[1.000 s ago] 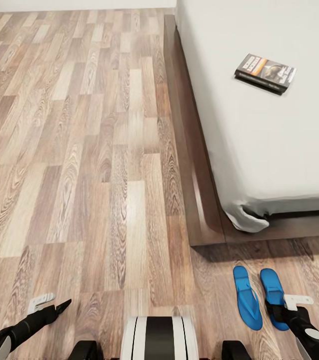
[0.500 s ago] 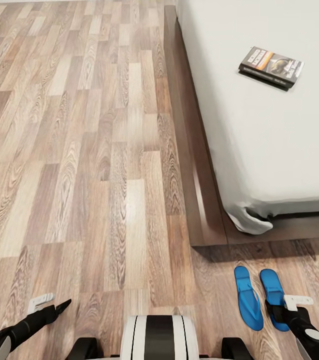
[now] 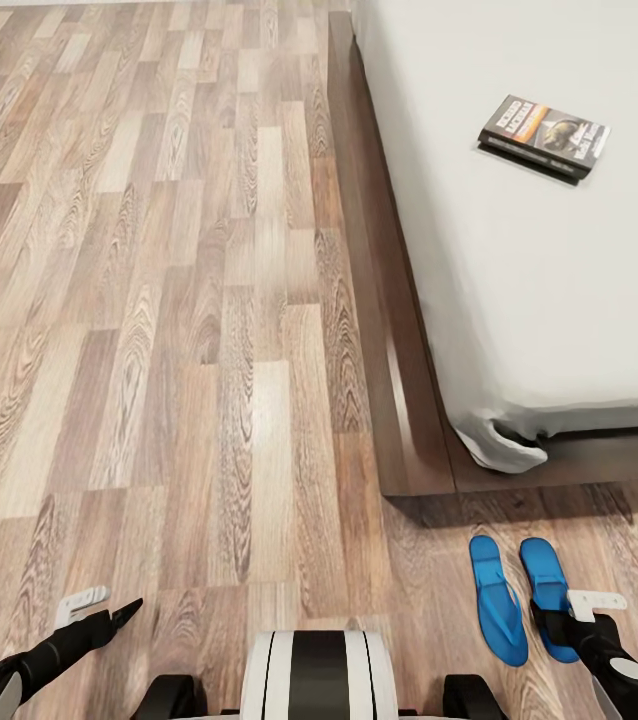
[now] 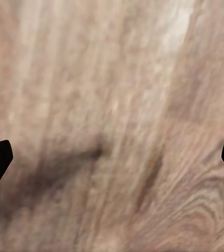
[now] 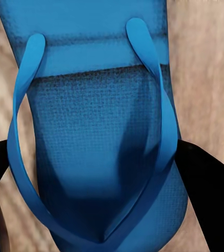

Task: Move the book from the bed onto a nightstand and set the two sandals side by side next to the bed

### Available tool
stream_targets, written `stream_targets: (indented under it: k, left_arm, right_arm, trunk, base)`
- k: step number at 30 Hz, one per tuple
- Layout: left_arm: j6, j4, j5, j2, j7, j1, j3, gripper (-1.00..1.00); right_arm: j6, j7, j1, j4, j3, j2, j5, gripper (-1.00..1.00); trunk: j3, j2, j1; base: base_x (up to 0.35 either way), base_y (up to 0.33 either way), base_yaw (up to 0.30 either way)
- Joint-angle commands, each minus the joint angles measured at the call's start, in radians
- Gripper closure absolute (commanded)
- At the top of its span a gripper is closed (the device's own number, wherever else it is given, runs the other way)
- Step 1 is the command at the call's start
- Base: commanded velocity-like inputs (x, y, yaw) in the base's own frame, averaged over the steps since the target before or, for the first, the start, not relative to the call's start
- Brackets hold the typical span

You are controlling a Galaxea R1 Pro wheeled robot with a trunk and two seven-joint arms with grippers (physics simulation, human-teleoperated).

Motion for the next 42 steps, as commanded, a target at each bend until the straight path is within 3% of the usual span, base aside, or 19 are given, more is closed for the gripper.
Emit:
stream_targets:
  k: [1,34,38,42]
  left_arm:
    - [0.009,0.000,0.003,-0.001,-0.006,-0.001,0.005,-1.00]
    - [0.009,0.000,0.003,-0.001,-0.006,-0.001,0.005,-1.00]
    - [0.009,0.000,0.003,-0.001,-0.006,-0.001,0.005,-1.00]
    - [0.009,0.000,0.003,-0.001,-0.006,-0.001,0.005,-1.00]
  right_arm:
    - [-0.003,0.007,-0.001,-0.002,-0.005,0.001,0.004,1.00]
    - [-0.003,0.007,-0.001,-0.002,-0.005,0.001,0.007,1.00]
    - [-0.003,0.007,-0.001,-0.002,-0.005,0.001,0.007,1.00]
    - [-0.003,0.007,-0.001,-0.002,-0.005,0.001,0.007,1.00]
  trunk:
    - [0.000,0.000,0.000]
    - [-0.008,-0.001,0.001]
    - [0.007,0.000,-0.001]
    - [0.007,0.000,-0.001]
  base:
    - [0.064,0.000,0.000]
    - [0.021,0.000,0.000]
    - [0.000,0.000,0.000]
    - [0.000,0.000,0.000]
